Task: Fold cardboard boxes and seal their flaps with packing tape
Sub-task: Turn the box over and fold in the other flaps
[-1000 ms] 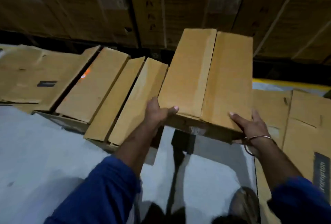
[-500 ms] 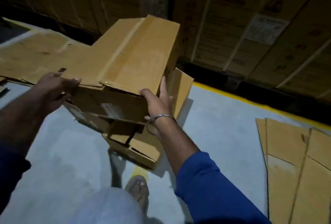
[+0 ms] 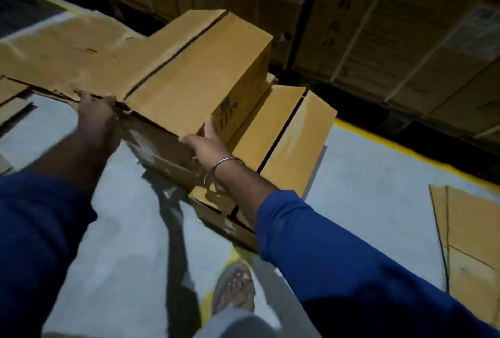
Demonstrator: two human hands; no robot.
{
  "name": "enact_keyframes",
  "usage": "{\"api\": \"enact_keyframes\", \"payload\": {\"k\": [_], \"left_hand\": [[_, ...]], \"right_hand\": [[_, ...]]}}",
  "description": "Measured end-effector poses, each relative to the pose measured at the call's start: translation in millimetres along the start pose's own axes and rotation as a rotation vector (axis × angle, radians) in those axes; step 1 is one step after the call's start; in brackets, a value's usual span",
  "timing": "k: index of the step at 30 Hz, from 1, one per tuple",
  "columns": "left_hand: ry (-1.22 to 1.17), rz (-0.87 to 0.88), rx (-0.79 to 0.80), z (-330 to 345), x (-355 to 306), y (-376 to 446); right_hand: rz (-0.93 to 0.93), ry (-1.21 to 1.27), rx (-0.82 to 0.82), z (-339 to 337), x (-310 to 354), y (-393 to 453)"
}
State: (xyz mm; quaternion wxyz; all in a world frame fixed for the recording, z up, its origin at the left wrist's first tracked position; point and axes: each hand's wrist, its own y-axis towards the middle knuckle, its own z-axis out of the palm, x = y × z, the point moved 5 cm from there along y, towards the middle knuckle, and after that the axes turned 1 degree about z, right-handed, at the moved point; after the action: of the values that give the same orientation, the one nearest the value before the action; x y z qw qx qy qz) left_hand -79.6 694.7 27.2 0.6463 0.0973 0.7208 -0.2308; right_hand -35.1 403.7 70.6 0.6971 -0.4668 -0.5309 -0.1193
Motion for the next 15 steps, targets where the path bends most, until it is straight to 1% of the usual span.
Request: {"api": "enact_keyframes", "payload": {"k": [2, 4, 7, 8, 10, 11, 12, 14, 15], "left_hand": [[-0.081, -0.024, 0.012, 12.9, -14.8, -61.6], [-0.033, -0.062, 0.014, 14.1, -8.7, -85.3], [-0.136, -0.220, -0.116, 5.2, -0.7, -113.5], [-0.138, -0.256, -0.142, 4.7, -0.7, -128.4], [-0.168, -0.362, -0.136, 19.2, 3.5, -171.1], [-0.199, -0.411, -0.073, 32.6, 8.1, -195.1], [-0.187, -0.452, 0.032, 47.9, 8.7, -221.7], [-0.040, -0.490, 0.279, 71.0, 8.1, -268.1], [0.059, -0.475, 0.400, 80.2, 5.3, -286.4]], "right_hand": [[-0.008, -0.035, 0.021, 1.6, -1.2, 3.2], [-0.011, -0.095, 0.027, -7.3, -4.5, 0.4], [-0.021, -0.178, -0.024, -37.5, -10.9, -13.6], [-0.025, -0.201, -0.052, -50.4, -13.2, -20.1], [-0.020, -0.239, -0.089, -79.4, -17.7, -36.8], [-0.017, -0.249, -0.095, -95.9, -19.4, -47.8], [-0.014, -0.261, -0.101, -112.7, -20.4, -61.1], [-0.011, -0.320, -0.102, -146.3, -27.6, -92.5], [0.002, -0.358, -0.088, -163.3, -32.4, -109.0]]}}
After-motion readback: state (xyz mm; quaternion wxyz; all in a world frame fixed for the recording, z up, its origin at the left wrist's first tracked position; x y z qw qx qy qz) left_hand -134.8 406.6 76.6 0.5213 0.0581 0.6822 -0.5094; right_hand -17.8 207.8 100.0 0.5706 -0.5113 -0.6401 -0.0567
